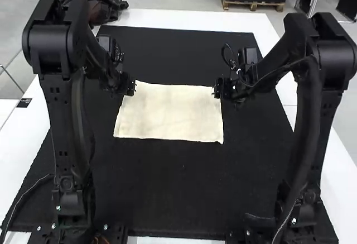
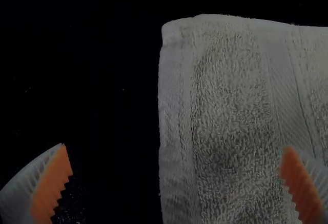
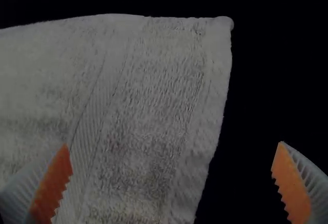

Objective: Fold the towel.

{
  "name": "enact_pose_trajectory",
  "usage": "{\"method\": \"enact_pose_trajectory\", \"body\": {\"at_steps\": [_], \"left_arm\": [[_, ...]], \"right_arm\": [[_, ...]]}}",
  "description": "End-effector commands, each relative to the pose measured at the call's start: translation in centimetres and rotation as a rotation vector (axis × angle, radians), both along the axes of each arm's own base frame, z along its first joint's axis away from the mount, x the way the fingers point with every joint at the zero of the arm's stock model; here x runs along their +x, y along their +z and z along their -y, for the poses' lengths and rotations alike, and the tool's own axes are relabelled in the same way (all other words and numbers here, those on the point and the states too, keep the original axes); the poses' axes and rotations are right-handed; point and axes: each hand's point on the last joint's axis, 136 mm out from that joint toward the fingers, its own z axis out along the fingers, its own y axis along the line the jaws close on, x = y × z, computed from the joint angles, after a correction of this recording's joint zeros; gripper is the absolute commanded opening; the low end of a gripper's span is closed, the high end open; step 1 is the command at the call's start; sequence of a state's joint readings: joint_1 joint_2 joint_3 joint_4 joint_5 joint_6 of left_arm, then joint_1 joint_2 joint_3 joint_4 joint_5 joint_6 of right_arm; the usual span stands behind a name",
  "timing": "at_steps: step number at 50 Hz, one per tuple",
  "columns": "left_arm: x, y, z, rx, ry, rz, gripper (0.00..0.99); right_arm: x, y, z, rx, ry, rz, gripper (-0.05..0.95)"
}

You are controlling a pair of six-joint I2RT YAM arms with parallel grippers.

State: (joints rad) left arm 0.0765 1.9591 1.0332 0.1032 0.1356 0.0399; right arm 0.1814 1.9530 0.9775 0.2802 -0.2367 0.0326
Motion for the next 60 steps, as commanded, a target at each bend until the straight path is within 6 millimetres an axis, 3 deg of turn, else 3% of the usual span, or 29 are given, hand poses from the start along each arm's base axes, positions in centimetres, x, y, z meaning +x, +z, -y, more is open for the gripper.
{"method": "enact_pose_trajectory", "body": {"at_steps": [1,21,40,60], "left_arm": [[1.1,0.4,0.2,-0.008,-0.008,0.025,0.957],[2.0,-0.4,-0.2,0.011,0.001,0.022,0.957],[2.5,0.1,-0.3,0.023,0.003,0.049,0.956],[2.1,-1.6,-0.6,0.028,0.001,0.014,0.954]], "right_arm": [[1.1,0.7,-1.0,-0.004,0.033,0.035,0.9],[1.8,-0.9,-1.2,-0.014,0.039,0.013,0.9],[2.5,-1.9,-2.7,-0.018,0.067,0.014,0.9],[3.2,-3.4,-2.7,-0.064,0.071,0.017,0.9]]}}
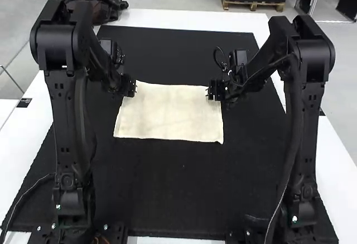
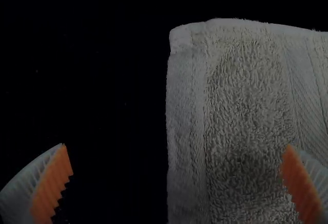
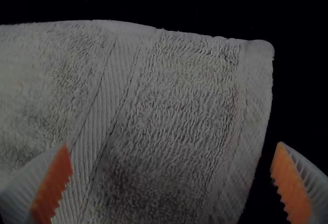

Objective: Fold the towel.

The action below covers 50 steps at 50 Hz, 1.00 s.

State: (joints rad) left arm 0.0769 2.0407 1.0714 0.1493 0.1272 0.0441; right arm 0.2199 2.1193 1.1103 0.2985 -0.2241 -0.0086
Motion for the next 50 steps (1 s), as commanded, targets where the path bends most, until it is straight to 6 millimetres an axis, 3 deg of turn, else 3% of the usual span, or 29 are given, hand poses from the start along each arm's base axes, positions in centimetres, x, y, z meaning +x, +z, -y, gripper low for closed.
{"method": "enact_pose_trajectory", "body": {"at_steps": [1,10,12,14,16,17,18,26,35,41,50], "left_arm": [[0.8,-0.1,-0.3,0.018,-0.002,0.009,0.954],[0.8,-0.7,-0.6,0.043,0.014,0.004,0.952],[0.7,-1.0,-0.7,0.058,0.007,0.004,0.905],[0.7,-1.5,-1.0,0.069,0.017,0.0,0.733],[0.6,-1.9,-1.3,0.089,0.025,-0.002,0.339],[0.7,-2.2,-1.7,0.104,0.036,-0.001,0.13],[0.7,-2.3,-2.1,0.124,0.054,0.003,0.005],[0.9,-2.4,-2.3,0.14,0.044,0.019,0.025],[1.5,-1.2,-2.0,0.126,0.034,0.052,0.025],[1.6,-0.6,-2.2,0.127,0.037,0.064,0.025],[2.1,1.9,-1.8,0.112,0.023,0.117,0.025]], "right_arm": [[0.8,-0.5,-0.3,-0.031,0.009,0.017,0.9],[1.0,-0.9,0.2,-0.081,0.005,0.033,0.89],[1.0,-1.0,0.2,-0.087,0.012,0.036,0.8],[1.0,-1.2,0.3,-0.09,0.017,0.035,0.58],[1.1,-1.2,0.5,-0.091,0.018,0.046,0.09],[1.3,-1.2,0.5,-0.089,0.017,0.053,-0.04],[1.3,-1.4,0.5,-0.089,0.02,0.052,-0.02],[0.8,-2.0,0.6,-0.09,0.023,0.031,-0.03],[1.1,-1.4,1.5,-0.076,-0.005,0.038,-0.03],[1.6,-0.2,1.9,-0.07,-0.018,0.061,-0.03],[2.2,2.5,2.8,-0.061,-0.038,0.111,-0.03]]}}
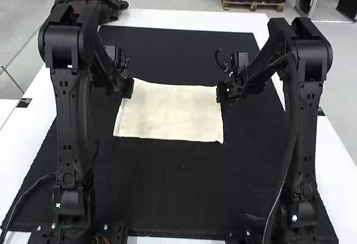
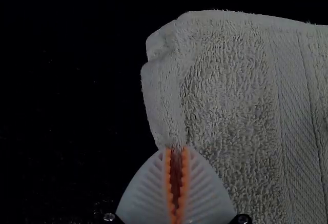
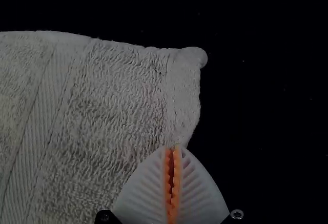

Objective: Fold the towel.

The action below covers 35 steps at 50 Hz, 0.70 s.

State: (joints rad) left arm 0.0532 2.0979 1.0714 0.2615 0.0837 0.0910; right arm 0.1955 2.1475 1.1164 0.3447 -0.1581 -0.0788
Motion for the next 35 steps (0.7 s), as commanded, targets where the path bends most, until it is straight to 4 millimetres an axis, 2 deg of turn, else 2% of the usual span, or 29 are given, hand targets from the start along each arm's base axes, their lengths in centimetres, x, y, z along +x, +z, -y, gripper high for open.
{"method": "enact_pose_trajectory", "body": {"at_steps": [1,15,26,35], "left_arm": [[0.8,3.1,-2.1,0.04,0.047,0.07,0.025],[0.9,6.0,-1.7,0.022,0.038,0.114,0.025],[0.4,7.2,-1.5,0.01,0.027,0.116,0.026],[-0.3,7.9,-1.2,0.005,0.014,0.112,0.025]], "right_arm": [[0.9,3.2,0.7,0.025,-0.014,0.059,-0.03],[0.6,5.6,1.7,0.06,-0.021,0.082,-0.03],[-0.7,6.6,2.2,0.111,-0.02,0.054,-0.03],[-2.4,7.2,1.7,0.144,0.015,0.016,-0.03]]}}
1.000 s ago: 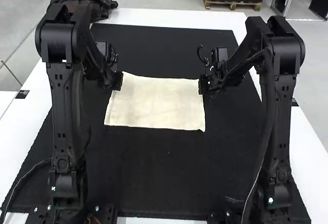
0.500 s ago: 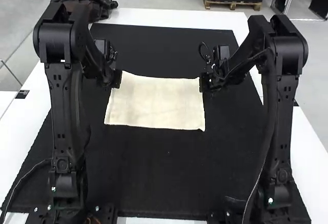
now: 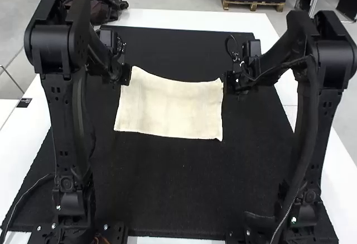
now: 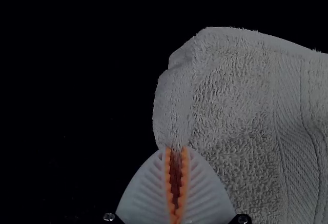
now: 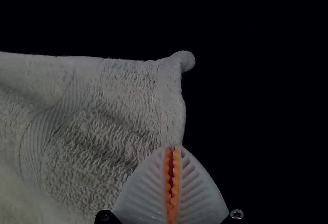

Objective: Fold the towel.

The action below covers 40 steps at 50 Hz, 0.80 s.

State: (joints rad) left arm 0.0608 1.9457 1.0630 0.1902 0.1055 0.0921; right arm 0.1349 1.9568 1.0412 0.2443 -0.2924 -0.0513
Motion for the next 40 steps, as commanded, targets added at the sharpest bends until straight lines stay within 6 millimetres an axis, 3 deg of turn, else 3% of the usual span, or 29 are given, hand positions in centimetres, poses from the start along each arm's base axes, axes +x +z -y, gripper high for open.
{"method": "enact_pose_trajectory", "body": {"at_steps": [1,21,40], "left_arm": [[-0.3,2.2,-1.1,0.012,0.022,0.039,0.025],[-3.0,3.5,-0.5,0.008,-0.007,0.018,0.025],[-6.7,2.6,-0.2,0.01,-0.015,-0.056,0.025]], "right_arm": [[-0.5,2.4,0.5,0.038,0.002,0.022,-0.03],[-4.0,4.6,-0.5,0.096,0.04,-0.02,-0.03],[-7.7,4.1,-0.2,0.111,0.047,-0.085,-0.03]]}}
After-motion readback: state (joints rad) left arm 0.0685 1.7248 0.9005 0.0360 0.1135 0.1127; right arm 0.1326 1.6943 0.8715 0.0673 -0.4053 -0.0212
